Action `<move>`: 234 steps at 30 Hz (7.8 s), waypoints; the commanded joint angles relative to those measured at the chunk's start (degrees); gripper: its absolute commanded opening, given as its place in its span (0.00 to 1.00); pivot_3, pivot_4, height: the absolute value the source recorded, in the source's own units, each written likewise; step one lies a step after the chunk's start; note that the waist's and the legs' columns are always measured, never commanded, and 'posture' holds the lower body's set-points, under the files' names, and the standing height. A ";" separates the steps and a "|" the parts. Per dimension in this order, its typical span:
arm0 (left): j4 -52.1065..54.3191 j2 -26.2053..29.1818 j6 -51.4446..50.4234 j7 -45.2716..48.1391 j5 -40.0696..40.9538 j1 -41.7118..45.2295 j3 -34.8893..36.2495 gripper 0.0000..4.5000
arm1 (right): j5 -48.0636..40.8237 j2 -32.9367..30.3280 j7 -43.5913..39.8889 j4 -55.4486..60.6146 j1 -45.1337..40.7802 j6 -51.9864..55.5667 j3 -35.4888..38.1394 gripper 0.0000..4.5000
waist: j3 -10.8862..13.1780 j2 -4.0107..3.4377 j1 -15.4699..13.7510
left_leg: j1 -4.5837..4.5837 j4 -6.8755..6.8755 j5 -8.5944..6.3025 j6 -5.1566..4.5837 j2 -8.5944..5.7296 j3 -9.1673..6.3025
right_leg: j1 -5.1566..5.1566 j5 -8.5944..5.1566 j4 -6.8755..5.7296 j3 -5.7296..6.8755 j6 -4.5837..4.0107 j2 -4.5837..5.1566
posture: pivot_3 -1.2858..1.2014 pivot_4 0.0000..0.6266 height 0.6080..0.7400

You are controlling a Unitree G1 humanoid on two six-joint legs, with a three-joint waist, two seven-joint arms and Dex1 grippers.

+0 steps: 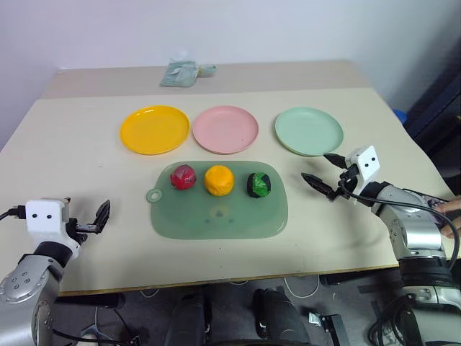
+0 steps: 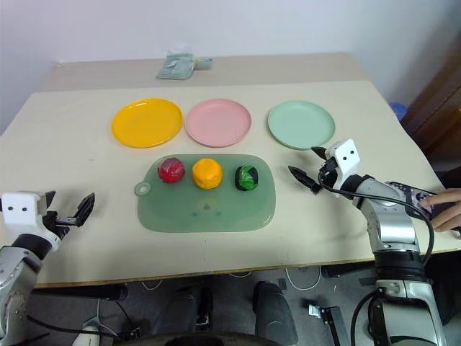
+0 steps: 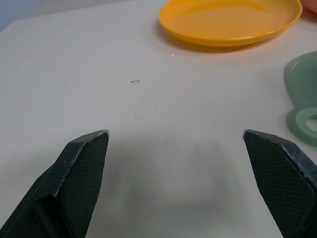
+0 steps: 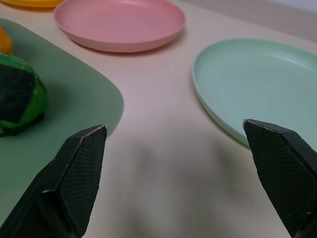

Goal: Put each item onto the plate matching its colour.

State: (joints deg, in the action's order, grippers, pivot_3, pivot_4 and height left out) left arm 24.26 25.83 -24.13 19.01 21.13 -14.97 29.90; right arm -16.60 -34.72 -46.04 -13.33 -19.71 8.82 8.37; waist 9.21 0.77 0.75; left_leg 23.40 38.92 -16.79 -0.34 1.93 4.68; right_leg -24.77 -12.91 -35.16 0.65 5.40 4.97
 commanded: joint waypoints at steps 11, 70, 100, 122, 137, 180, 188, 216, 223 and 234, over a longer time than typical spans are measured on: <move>3.59 -0.74 -5.00 -0.60 3.40 9.24 -6.49 0.99 | -1.32 1.45 7.54 7.77 -0.95 -0.72 3.02 1.00 | 0.00 0.00 -0.05 | -0.02 0.06 0.01 0.00 -0.08 -0.02 | 0.06 0.02 -0.04 0.00 0.03 -0.08 | 0.52 0.24 1.00; -14.33 0.67 -11.56 7.02 -4.99 32.91 -27.97 0.49 | -8.86 6.29 12.36 46.04 8.93 21.31 -10.22 1.00 | 0.01 0.02 -0.20 | -0.04 0.17 0.01 0.00 -0.07 -0.14 | 0.14 0.01 -0.08 -0.02 0.04 -0.28 | 0.52 0.24 1.00; -82.79 -19.93 9.70 -4.54 -16.69 81.76 -29.04 0.84 | 0.78 12.14 22.21 40.06 4.39 17.90 -10.76 1.00 | 0.09 0.21 -1.28 | 0.02 0.21 0.02 -0.01 -0.20 -0.06 | 0.20 0.11 -0.02 0.09 0.41 -0.33 | 0.52 0.24 1.00; -17.96 1.14 -3.94 26.60 0.62 42.33 -30.46 0.99 | -0.15 9.94 17.08 39.25 6.49 15.32 -9.76 1.00 | 0.14 0.22 -0.45 | -0.05 0.23 0.05 0.04 -0.09 -0.19 | 0.21 0.02 -0.22 0.05 0.23 -0.29 | 0.52 0.24 1.00; -24.72 2.47 0.11 26.62 -10.61 44.10 -41.22 0.99 | 0.21 10.18 15.21 41.69 9.39 15.06 -10.31 1.00 | 0.14 0.22 -0.18 | -0.06 0.24 0.04 0.02 -0.12 -0.18 | 0.22 0.00 -0.16 0.02 0.18 -0.30 | 0.52 0.24 1.00; -74.05 -7.21 7.99 -19.02 -17.09 73.35 -17.10 0.99 | 1.67 12.41 16.76 38.34 6.38 12.68 -12.27 1.00 | 0.20 0.35 -0.16 | 0.00 0.26 0.06 0.05 -0.17 -0.10 | 0.23 0.16 -0.17 0.16 0.49 -0.30 | 0.52 0.24 1.00; -51.98 -8.47 13.61 -10.00 -10.88 61.28 -16.51 0.99 | 1.22 11.90 16.58 37.98 6.10 15.04 -12.44 1.00 | 0.20 0.35 -0.06 | -0.02 0.23 0.06 0.06 -0.13 -0.09 | 0.23 0.17 -0.17 0.14 0.48 -0.28 | 0.52 0.24 1.00; -7.07 6.92 6.67 32.00 -1.96 23.87 -36.88 1.00 | 2.61 12.40 16.48 31.22 5.18 26.19 -15.04 0.87 | 0.18 0.25 -0.09 | -0.08 0.23 0.05 0.05 -0.07 -0.18 | 0.18 0.03 -0.22 0.01 0.15 -0.27 | 0.52 0.24 1.00; -8.64 6.35 9.23 31.21 -3.45 22.39 -36.79 1.00 | 1.53 13.89 17.30 32.47 4.02 25.05 -13.01 0.48 | 0.18 0.25 -0.05 | -0.08 0.23 0.05 0.04 -0.07 -0.18 | 0.17 0.03 -0.22 0.01 0.16 -0.27 | 0.52 0.24 1.00; -8.30 3.17 8.22 27.72 -2.57 23.64 -35.90 1.00 | 7.95 14.90 31.36 11.86 -12.44 19.31 -4.37 0.48 | 0.19 0.24 -0.09 | -0.07 0.23 0.05 0.05 -0.09 -0.17 | 0.17 0.04 -0.23 0.01 0.16 -0.27 | 0.52 0.24 1.00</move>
State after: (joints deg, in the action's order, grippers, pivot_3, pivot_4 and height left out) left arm 14.59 29.47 -15.89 47.31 17.58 7.60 -7.14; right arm -10.14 -19.64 -17.35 2.61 -29.83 30.27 1.75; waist 9.39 1.01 0.66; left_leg 23.34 39.15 -16.74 -0.29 1.84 4.53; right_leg -24.60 -12.86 -35.40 0.66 5.57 4.69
